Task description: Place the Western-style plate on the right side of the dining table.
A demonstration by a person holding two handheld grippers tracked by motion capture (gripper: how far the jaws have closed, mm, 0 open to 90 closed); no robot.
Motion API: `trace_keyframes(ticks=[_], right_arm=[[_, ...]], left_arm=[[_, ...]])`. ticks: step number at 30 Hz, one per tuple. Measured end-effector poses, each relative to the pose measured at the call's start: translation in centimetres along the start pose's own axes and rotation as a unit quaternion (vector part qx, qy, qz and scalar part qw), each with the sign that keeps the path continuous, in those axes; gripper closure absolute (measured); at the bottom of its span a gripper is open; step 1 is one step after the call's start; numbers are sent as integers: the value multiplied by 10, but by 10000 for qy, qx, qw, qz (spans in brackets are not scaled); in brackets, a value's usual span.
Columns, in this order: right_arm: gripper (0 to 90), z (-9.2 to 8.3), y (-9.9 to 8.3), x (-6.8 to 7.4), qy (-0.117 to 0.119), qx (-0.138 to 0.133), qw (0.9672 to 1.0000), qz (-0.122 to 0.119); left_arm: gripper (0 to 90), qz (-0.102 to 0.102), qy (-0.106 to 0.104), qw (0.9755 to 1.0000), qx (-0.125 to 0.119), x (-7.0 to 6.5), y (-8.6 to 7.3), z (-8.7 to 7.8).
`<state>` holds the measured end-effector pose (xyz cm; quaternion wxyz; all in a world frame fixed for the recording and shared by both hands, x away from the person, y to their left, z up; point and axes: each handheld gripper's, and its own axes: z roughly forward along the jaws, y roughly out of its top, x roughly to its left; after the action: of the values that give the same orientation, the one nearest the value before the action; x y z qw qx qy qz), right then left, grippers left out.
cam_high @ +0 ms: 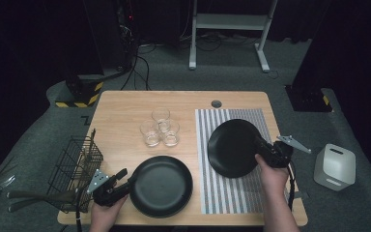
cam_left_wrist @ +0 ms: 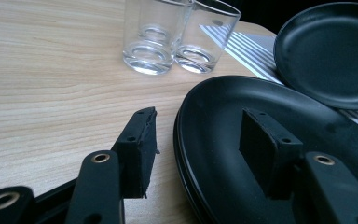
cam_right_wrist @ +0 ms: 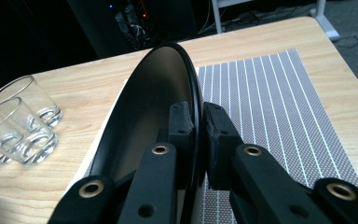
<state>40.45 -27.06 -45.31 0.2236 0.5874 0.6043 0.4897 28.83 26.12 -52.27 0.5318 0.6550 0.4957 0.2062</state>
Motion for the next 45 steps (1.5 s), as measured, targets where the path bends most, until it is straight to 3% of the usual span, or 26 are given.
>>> trace_keyframes(ticks=[24,36,45], right_arm=[[827,5,-12,-25,179,337,9972,639],[829,5,-11,-36,181,559,9961,654],[828,6,-18,-47,297,616,9938,878]], left_arm=[[467,60,13,9999,85,-2,0,3],[472,110,-12,9999,113,-3,0,3],[478,132,-13,9998,141,-3,0,4]])
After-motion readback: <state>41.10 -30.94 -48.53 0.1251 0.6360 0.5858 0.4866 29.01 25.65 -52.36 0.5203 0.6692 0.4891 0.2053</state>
